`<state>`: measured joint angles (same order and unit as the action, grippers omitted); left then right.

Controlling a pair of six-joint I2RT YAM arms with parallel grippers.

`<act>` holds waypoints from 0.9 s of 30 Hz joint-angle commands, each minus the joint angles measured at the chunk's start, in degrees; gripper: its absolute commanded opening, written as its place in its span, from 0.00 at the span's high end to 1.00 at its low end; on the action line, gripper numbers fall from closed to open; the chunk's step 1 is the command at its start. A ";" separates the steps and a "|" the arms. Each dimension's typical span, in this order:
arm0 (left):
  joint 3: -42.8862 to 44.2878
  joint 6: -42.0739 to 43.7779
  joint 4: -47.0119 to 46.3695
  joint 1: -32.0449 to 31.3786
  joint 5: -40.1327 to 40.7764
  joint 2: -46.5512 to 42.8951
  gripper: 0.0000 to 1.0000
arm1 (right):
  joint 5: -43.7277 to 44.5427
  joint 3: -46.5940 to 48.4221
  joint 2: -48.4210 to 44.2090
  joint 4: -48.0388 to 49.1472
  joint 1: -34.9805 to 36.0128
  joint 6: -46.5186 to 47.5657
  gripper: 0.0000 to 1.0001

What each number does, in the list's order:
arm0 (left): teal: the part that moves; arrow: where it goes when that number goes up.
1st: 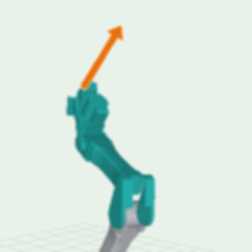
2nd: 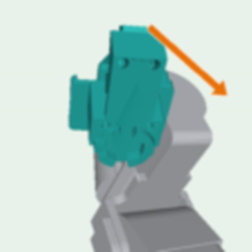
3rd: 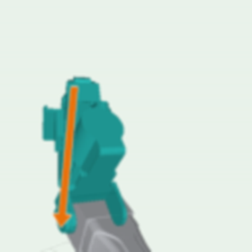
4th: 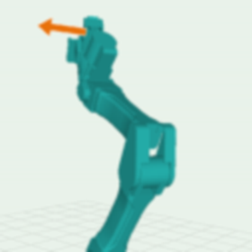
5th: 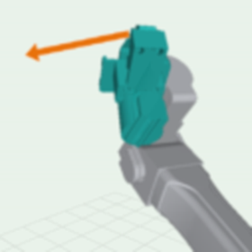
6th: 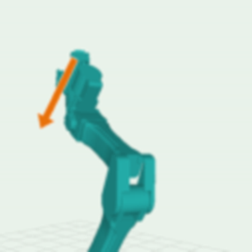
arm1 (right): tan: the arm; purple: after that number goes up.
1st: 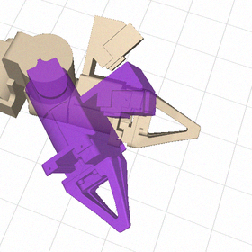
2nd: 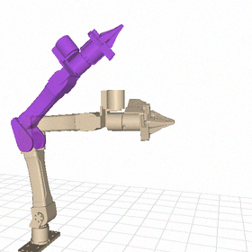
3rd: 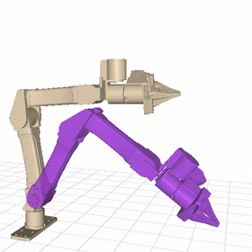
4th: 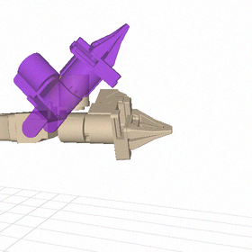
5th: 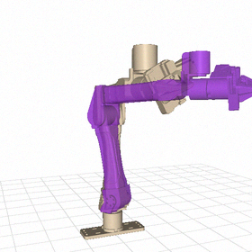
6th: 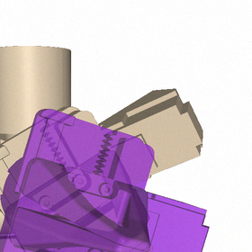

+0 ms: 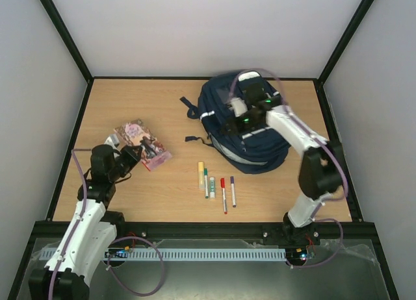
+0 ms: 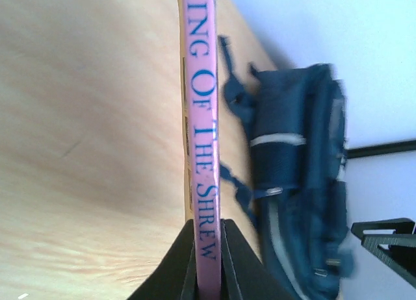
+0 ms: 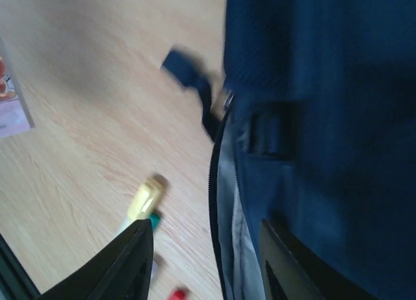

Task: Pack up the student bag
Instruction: Pick up the book from the center of the board, then place the book in the student bag.

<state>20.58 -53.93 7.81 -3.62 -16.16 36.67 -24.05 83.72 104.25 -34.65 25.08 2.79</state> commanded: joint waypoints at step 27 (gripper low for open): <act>20.76 11.37 -8.02 -16.75 -12.16 8.88 0.98 | -26.34 -4.99 -17.86 -2.61 -10.83 2.84 0.13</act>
<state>37.43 -44.62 6.63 -18.17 -23.88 40.77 -41.34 75.48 88.20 -36.14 14.59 5.93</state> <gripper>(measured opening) 0.042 0.799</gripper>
